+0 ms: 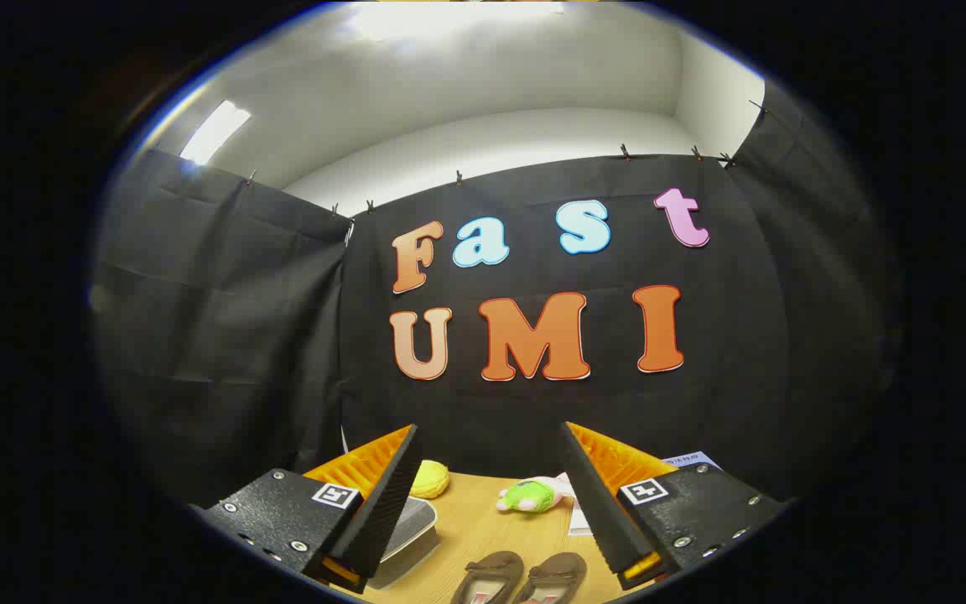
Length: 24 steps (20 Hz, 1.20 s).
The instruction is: Open the storage box then place both shoes into the box .Put the left shoe in first, then the right shoe, with the right side of both shoes facing outward in a uniform manner.
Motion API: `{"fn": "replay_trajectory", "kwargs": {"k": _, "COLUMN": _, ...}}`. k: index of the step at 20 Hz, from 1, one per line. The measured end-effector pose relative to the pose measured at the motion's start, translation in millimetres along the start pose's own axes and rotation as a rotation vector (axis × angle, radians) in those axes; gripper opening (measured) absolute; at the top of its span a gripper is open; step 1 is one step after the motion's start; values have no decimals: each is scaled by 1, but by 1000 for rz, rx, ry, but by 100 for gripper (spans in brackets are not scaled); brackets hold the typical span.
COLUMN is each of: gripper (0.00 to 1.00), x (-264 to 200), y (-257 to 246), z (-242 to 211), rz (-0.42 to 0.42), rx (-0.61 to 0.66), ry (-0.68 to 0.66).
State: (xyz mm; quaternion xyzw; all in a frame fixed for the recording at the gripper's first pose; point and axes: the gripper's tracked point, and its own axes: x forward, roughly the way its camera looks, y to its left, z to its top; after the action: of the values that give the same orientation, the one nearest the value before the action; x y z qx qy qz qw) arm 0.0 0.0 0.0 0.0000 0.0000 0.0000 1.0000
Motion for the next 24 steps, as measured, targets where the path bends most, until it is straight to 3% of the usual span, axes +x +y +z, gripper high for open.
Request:
{"fn": "replay_trajectory", "kwargs": {"k": 15, "gripper": 97, "x": 12, "y": 30, "z": -22, "rz": 97, "rx": 82, "ry": 58}}
{"fn": "replay_trajectory", "kwargs": {"k": 24, "gripper": 97, "x": 31, "y": 80, "z": -100, "rz": 234, "rx": 335, "ry": 298}}
